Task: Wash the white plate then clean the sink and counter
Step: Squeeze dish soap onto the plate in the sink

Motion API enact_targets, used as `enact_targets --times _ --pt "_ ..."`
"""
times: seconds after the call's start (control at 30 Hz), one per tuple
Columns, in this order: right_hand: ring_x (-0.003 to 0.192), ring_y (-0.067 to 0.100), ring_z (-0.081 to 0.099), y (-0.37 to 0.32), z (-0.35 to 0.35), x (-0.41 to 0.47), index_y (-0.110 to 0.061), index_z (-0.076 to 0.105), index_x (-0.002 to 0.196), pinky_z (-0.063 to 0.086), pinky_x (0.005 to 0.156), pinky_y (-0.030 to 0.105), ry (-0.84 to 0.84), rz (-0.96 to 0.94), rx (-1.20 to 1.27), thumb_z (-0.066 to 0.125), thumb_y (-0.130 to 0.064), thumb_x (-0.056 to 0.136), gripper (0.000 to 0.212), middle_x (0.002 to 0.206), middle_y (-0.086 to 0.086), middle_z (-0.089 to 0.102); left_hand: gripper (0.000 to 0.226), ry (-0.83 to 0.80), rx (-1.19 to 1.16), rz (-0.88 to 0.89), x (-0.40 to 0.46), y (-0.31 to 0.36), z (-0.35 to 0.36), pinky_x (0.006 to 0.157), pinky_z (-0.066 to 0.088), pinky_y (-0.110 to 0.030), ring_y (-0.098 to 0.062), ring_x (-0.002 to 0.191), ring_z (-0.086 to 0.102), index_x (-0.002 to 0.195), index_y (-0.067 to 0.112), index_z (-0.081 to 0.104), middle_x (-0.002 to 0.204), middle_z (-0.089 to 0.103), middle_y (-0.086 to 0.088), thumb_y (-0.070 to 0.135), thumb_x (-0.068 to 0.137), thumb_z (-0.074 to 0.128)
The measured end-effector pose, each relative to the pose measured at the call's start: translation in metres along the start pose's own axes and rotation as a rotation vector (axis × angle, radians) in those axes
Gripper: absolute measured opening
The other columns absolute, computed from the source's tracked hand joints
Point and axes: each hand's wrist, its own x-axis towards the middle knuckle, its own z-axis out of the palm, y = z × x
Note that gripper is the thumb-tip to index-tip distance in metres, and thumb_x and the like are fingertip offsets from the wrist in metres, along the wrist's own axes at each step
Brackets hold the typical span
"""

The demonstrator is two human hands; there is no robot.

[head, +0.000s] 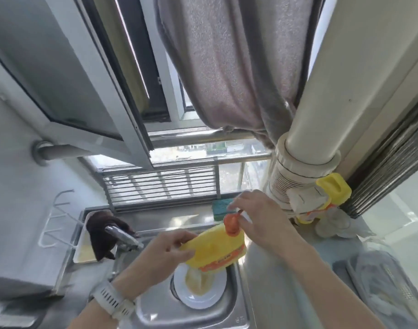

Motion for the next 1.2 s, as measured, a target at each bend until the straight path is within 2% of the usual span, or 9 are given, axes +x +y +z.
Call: enact_targets --times 0.13,0.2,0.3,0.43,0.57,0.73,0.9,1.07,1.2 --pt "0.078 0.004 0.058 -0.043 0.047 -0.006 -0.028 0.074 0.096 0.046 0.070 0.023 -0.097 0.053 0.198 0.066 -0.016 0.084 0.019 0.086 -0.015 0.065 0.026 0.050 0.082 -0.062 -0.040 -0.046 -0.024 0.095 0.052 -0.026 -0.001 0.099 0.066 0.108 0.037 0.074 0.100 0.075 0.019 0.019 0.089 0.073" --pt "0.073 0.002 0.060 -0.063 0.083 -0.009 -0.029 0.074 0.095 0.049 0.070 0.021 -0.083 0.124 0.278 0.066 -0.014 0.079 0.023 0.083 -0.016 0.065 0.026 0.107 0.089 -0.114 -0.054 -0.077 -0.032 0.094 0.053 -0.031 -0.006 0.099 0.067 0.104 0.040 0.073 0.100 0.075 0.019 0.030 0.080 0.072" --pt "0.072 0.004 0.063 -0.091 0.147 -0.018 -0.029 0.074 0.097 0.052 0.072 0.020 -0.102 0.270 0.384 0.067 -0.011 0.073 0.031 0.085 -0.016 0.068 0.036 0.151 0.097 -0.220 -0.067 -0.131 -0.037 0.092 0.054 -0.033 -0.014 0.099 0.066 0.102 0.041 0.071 0.105 0.073 0.011 0.043 0.068 0.064" --pt "0.072 0.009 0.066 -0.117 0.224 -0.039 -0.028 0.072 0.098 0.056 0.072 0.025 -0.126 0.495 0.559 0.064 -0.007 0.069 0.037 0.083 -0.012 0.071 0.028 0.140 0.110 -0.339 -0.071 -0.188 -0.031 0.083 0.051 -0.020 -0.010 0.098 0.061 0.105 0.036 0.068 0.108 0.067 0.008 0.023 0.080 0.066" --pt "0.074 0.010 0.069 -0.133 0.279 -0.060 -0.027 0.064 0.115 0.059 0.078 0.029 -0.173 0.818 0.785 0.071 -0.004 0.076 0.046 0.094 -0.005 0.070 0.029 0.120 0.226 -0.411 -0.064 -0.234 -0.020 0.102 0.045 -0.030 -0.018 0.114 0.055 0.105 0.035 0.064 0.109 0.067 0.008 0.017 0.082 0.065" --pt "0.086 0.028 0.069 -0.135 0.316 -0.067 -0.010 0.048 0.125 0.062 0.072 0.033 -0.006 1.214 1.310 0.073 0.006 0.082 0.052 0.104 0.016 0.064 0.028 0.000 0.293 -0.455 -0.049 -0.273 -0.008 0.104 0.045 -0.029 -0.019 0.121 0.052 0.107 0.038 0.060 0.116 0.068 0.004 0.023 0.083 0.061" --pt "0.082 0.024 0.067 -0.131 0.341 -0.073 0.009 0.061 0.118 0.060 0.075 0.029 0.032 1.321 1.458 0.071 -0.001 0.088 0.033 0.095 0.018 0.068 0.019 -0.084 0.347 -0.420 -0.027 -0.292 -0.004 0.099 0.043 -0.026 -0.021 0.119 0.049 0.101 0.036 0.056 0.109 0.066 -0.001 0.024 0.087 0.059" --pt "0.104 0.027 0.066 -0.131 0.347 -0.072 0.000 0.069 0.106 0.050 0.104 0.042 0.105 1.328 1.629 0.070 -0.007 0.090 0.018 0.121 0.027 0.067 0.015 -0.112 0.354 -0.362 -0.010 -0.298 -0.005 0.075 0.046 -0.029 -0.016 0.088 0.063 0.086 0.032 0.061 0.086 0.066 0.004 0.047 0.086 0.063" --pt "0.107 0.028 0.065 -0.131 0.351 -0.068 -0.003 0.071 0.101 0.043 0.111 0.046 0.140 1.327 1.629 0.072 -0.009 0.088 0.014 0.119 0.025 0.069 0.017 -0.126 0.379 -0.317 -0.006 -0.296 -0.007 0.062 0.038 -0.025 -0.014 0.080 0.061 0.087 0.030 0.062 0.084 0.065 0.005 0.046 0.089 0.062"
